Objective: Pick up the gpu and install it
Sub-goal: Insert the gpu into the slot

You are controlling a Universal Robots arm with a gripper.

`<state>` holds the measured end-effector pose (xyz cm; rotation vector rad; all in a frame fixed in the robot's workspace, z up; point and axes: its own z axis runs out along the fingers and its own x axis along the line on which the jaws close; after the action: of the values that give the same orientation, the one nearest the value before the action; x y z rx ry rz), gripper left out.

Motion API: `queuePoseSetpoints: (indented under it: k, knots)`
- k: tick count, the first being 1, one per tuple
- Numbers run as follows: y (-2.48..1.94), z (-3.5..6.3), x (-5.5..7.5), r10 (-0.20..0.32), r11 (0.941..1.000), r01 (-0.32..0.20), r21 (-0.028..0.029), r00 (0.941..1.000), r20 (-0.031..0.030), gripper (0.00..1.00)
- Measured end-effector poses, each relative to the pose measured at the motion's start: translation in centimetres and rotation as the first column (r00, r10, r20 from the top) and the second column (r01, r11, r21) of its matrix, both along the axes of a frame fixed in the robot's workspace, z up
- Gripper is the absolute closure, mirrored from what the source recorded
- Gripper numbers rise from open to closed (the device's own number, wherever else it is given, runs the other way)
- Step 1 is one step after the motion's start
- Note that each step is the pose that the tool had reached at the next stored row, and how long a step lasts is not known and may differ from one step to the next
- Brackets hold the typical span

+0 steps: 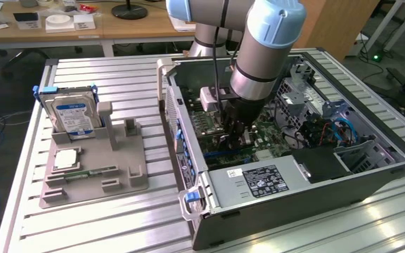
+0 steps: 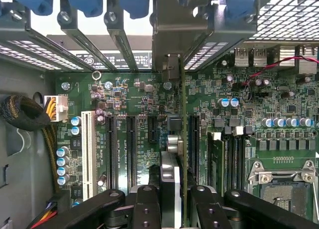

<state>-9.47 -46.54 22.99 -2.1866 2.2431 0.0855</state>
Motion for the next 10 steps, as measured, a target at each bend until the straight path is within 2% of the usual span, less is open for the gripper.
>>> queuePoseSetpoints:
  k: [10]
  knots:
    - [0.08, 0.03, 0.00, 0.000, 1.0000, 0.000, -0.0002, 1.0000, -0.0001, 0.72]
